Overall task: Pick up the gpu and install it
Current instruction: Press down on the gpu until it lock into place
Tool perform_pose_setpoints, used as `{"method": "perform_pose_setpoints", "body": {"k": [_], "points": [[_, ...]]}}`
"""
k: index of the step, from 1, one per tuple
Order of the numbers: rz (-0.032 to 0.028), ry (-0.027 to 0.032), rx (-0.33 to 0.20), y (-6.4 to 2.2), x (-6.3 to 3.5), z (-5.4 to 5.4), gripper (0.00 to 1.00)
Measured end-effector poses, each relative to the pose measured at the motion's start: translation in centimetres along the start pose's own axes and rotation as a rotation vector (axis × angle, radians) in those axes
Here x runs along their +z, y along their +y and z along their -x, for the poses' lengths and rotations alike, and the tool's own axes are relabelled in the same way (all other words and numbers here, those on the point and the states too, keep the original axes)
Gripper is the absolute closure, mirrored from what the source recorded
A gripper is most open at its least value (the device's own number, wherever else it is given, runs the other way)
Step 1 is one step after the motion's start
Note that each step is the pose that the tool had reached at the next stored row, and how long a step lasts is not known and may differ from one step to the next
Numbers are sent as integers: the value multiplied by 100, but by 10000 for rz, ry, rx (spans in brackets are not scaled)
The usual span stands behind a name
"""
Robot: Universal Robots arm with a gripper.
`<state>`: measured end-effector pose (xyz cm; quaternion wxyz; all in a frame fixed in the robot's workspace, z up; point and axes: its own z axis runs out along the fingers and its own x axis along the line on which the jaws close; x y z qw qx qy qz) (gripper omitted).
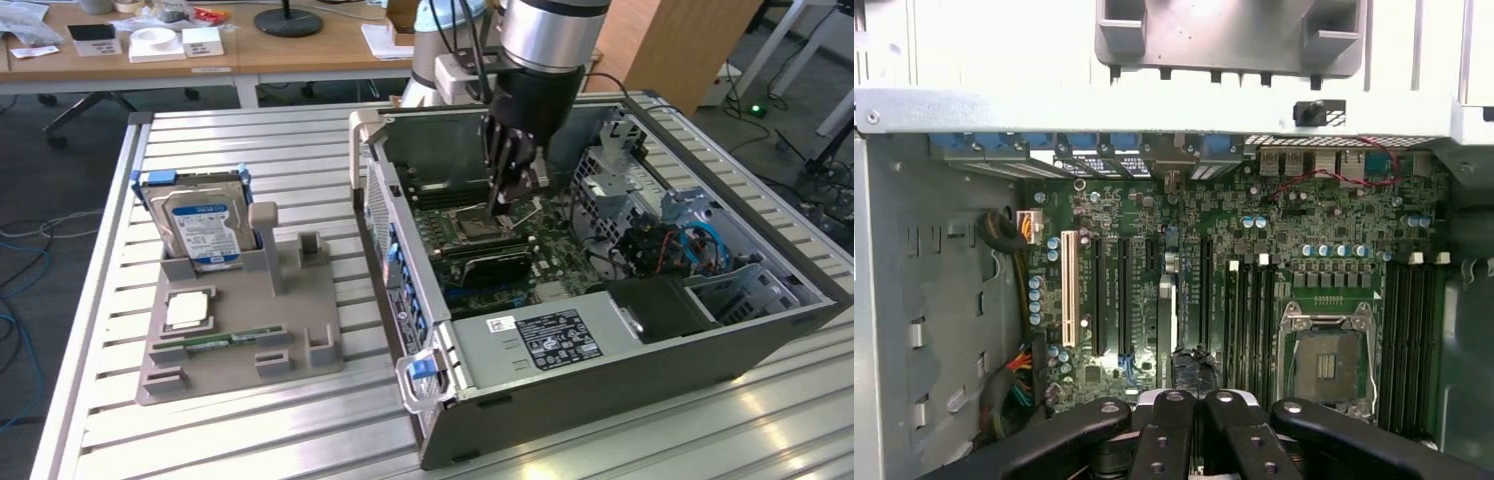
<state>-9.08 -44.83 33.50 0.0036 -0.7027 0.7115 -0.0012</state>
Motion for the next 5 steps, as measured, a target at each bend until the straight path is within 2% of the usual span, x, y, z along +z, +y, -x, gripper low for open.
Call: {"method": "perform_pose_setpoints", "body": {"k": [5], "points": [[1,2,0,0,-1,0,89]]}}
